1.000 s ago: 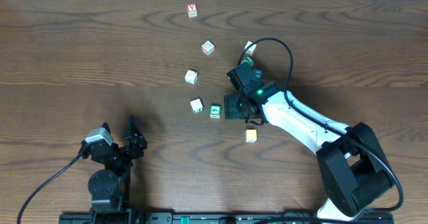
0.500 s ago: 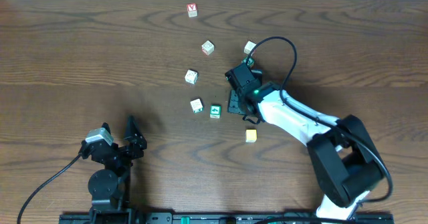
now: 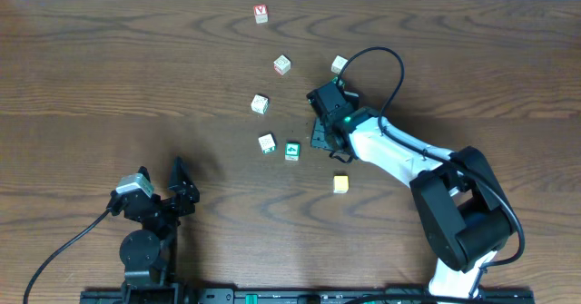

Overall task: Lift 3 blocks
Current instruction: 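Grasp the white block with red 3 using the right gripper, then carry the red 3 block beside the yellow block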

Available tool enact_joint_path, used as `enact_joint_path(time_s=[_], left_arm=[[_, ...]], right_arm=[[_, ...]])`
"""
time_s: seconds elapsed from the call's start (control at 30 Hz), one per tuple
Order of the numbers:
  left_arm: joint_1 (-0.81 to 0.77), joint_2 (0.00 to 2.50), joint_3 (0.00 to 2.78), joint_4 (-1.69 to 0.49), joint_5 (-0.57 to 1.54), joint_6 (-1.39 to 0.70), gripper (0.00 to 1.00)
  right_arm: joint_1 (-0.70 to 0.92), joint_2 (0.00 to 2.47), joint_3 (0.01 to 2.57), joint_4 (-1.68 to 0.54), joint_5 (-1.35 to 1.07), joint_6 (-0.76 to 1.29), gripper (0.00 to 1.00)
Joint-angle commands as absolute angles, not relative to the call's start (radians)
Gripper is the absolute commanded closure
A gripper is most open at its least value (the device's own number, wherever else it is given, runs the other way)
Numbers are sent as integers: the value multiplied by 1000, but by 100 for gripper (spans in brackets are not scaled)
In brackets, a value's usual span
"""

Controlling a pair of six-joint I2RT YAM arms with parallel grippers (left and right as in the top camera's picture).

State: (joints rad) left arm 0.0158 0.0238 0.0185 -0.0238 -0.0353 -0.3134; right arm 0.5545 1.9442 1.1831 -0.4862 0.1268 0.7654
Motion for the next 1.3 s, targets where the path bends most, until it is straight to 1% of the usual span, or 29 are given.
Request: enact_joint_path(time_s=[0.0,0.13,0.23,0.4,0.5,0.57,0.63,0.67,0.7,0.83,0.93,1.07,1.27], left_arm=[[12,23,4,-70,-52,-301,24],[12,23,4,-70,-52,-301,25],[12,23,4,-70,-52,-301,24],[12,23,4,-70,-52,-301,24],[12,23,4,-70,-52,-301,24],[12,23,4,-70,-52,-301,24],[12,23,4,-70,-52,-301,24],[12,23,4,-70,-52,-301,24],[12,23,4,-70,-52,-301,24],[12,23,4,-70,-52,-301,24],[12,23,4,-70,-52,-301,25],[12,23,4,-70,-52,-301,25],[12,23,4,-70,-52,-301,24]], right_arm=[[535,1969,1228,-536,115,724,45],[533,1968,1293,-635,115,666,48],[534,1968,1328,-701,114,640,54],[537,1968,1328,-727,115,630,60],[537,1968,1328,-738,115,630,60],[537,1968,1328,-744,115,630,58],[540,1968,1328,-748,115,626,58],[542,1968,1328,-749,114,618,63],[544,1968,1328,-749,113,611,66],[549,1968,1328,-753,96,581,71],[550,1968,1328,-764,96,578,76],[550,1961,1328,-787,96,578,82],[522,1876,1328,-868,97,521,84]])
